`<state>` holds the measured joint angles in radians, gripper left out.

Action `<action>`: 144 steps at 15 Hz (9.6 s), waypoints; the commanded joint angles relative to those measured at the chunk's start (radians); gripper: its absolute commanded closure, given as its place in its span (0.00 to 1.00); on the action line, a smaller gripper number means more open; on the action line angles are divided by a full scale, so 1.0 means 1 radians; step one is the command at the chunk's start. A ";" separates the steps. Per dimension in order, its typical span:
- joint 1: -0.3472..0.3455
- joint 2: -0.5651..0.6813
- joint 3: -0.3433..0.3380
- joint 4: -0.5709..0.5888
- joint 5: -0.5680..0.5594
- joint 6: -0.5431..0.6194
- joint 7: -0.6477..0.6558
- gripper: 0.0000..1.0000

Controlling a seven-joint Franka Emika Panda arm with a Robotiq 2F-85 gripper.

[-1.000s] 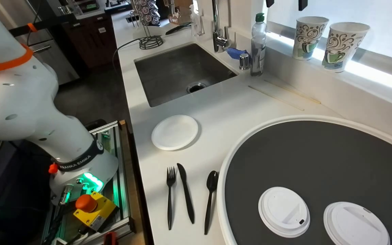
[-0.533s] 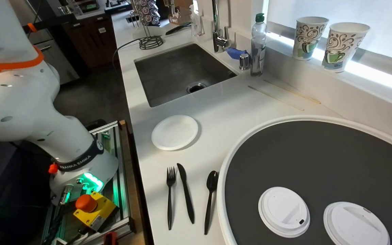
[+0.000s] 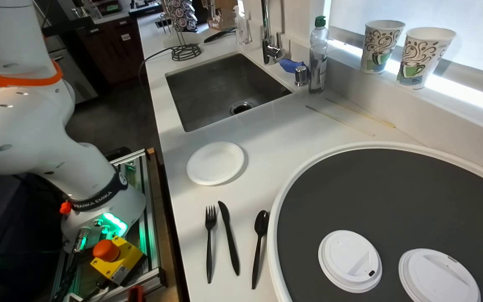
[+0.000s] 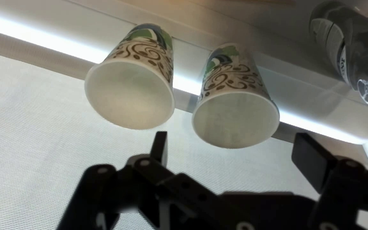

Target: Remove the two paper cups from the window sill and put them inside the sink

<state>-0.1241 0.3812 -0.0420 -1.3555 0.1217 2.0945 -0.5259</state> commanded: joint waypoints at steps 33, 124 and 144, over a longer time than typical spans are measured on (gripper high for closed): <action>-0.007 0.018 0.016 0.024 -0.117 -0.011 0.116 0.00; 0.020 0.160 0.013 0.047 -0.209 0.117 0.266 0.99; -0.035 0.039 0.021 0.029 -0.187 0.087 0.141 0.99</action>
<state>-0.1394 0.4734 -0.0319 -1.2875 -0.0869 2.2110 -0.3338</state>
